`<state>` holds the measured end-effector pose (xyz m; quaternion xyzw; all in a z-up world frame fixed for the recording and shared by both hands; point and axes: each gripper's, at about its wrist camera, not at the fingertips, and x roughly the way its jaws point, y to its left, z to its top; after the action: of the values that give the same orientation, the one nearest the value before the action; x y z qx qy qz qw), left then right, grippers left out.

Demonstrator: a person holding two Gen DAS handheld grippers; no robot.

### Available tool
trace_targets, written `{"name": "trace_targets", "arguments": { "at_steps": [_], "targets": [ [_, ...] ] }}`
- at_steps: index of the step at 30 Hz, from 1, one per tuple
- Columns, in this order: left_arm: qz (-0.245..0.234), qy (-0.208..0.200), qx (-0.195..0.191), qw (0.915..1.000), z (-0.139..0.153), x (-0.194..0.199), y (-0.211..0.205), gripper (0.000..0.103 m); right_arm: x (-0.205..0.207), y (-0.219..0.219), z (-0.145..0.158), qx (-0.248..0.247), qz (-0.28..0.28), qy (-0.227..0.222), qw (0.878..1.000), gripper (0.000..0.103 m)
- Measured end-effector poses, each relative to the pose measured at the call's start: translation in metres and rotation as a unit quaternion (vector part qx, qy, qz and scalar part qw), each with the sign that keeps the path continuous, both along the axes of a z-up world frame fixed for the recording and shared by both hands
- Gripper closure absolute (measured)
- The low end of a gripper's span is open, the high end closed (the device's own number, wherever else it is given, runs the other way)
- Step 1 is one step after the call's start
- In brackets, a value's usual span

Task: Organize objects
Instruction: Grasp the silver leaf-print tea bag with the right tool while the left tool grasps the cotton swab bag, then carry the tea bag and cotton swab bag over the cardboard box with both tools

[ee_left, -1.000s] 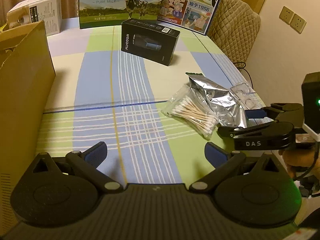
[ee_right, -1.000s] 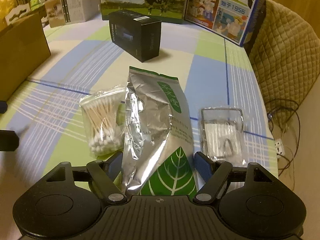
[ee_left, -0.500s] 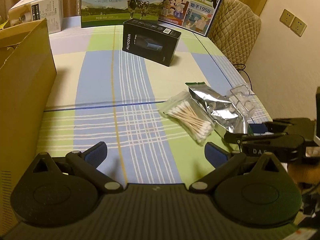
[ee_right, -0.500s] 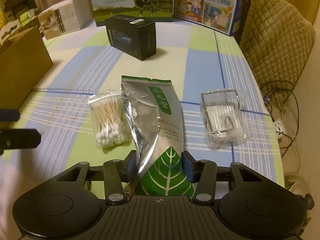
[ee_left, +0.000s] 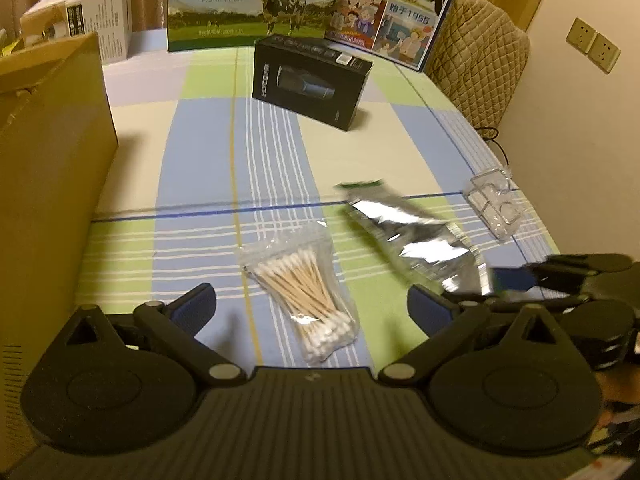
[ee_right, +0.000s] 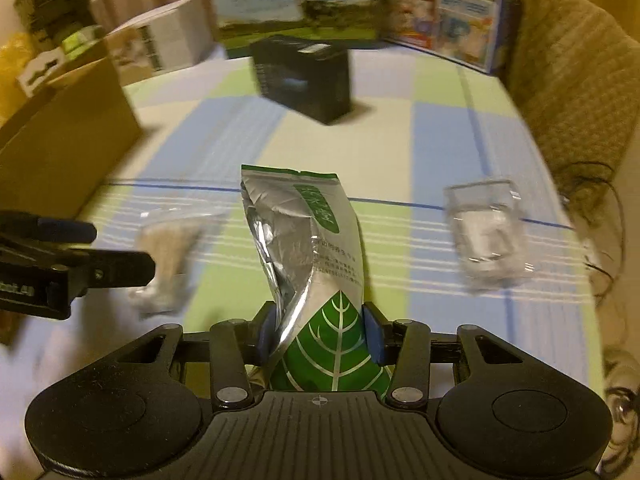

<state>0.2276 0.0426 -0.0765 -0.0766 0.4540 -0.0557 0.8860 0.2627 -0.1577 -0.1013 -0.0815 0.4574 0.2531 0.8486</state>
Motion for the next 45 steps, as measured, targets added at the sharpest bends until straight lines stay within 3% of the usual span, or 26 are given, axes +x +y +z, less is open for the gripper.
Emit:
{"name": "trace_targets", "arguments": {
  "at_steps": [5, 7, 9, 11, 13, 17, 26, 30, 31, 35, 38, 40, 45],
  "targets": [
    [0.002, 0.019, 0.003, 0.9998, -0.020, 0.013, -0.007, 0.021, -0.001, -0.001, -0.001, -0.005, 0.005, -0.008, 1.000, 0.060],
    [0.004, 0.022, 0.007, 0.9997, -0.026, 0.017, -0.010, 0.038, -0.001, -0.001, -0.003, -0.006, 0.008, -0.009, 1.000, 0.059],
    [0.007, 0.025, 0.009, 0.9996, -0.031, 0.021, -0.009, 0.049, -0.001, -0.001, -0.006, -0.005, 0.011, -0.008, 1.000, 0.055],
    [0.008, 0.021, 0.016, 0.9996, -0.034, 0.022, -0.009, 0.060, 0.000, 0.000, -0.007, -0.009, 0.018, -0.009, 1.000, 0.047],
    [0.007, 0.019, 0.027, 0.9994, -0.033, 0.021, -0.006, 0.080, -0.001, 0.003, -0.006, -0.017, 0.025, -0.021, 0.999, 0.037],
    [0.011, 0.020, 0.026, 0.9994, -0.031, 0.010, 0.004, 0.082, 0.002, 0.012, -0.005, -0.021, 0.043, -0.041, 0.998, 0.023],
    [0.003, 0.026, 0.029, 0.9992, -0.029, 0.002, 0.009, 0.080, 0.023, 0.028, -0.025, -0.057, 0.065, -0.014, 0.996, 0.021],
    [0.003, 0.026, 0.028, 0.9993, -0.031, 0.004, 0.010, 0.075, 0.025, 0.024, -0.025, -0.045, 0.055, -0.009, 0.997, 0.020],
    [0.002, 0.026, 0.031, 0.9992, -0.031, 0.005, 0.010, 0.075, 0.027, 0.022, -0.025, -0.041, 0.051, -0.004, 0.998, 0.021],
    [-0.003, 0.024, 0.038, 0.9990, -0.032, 0.010, 0.010, 0.075, 0.025, 0.021, -0.019, -0.038, 0.030, -0.011, 0.999, 0.049],
    [-0.012, 0.025, 0.054, 0.9982, -0.033, 0.010, 0.006, 0.076, 0.023, 0.019, -0.015, -0.032, 0.022, -0.012, 0.999, 0.057],
    [-0.016, 0.026, 0.058, 0.9979, -0.032, 0.009, 0.005, 0.082, 0.020, 0.017, -0.013, -0.029, 0.017, -0.014, 0.999, 0.059],
    [-0.012, 0.026, 0.050, 0.9984, -0.023, -0.006, 0.003, 0.084, 0.005, 0.006, -0.006, -0.003, 0.000, -0.002, 1.000, 0.061]
  ]
}}
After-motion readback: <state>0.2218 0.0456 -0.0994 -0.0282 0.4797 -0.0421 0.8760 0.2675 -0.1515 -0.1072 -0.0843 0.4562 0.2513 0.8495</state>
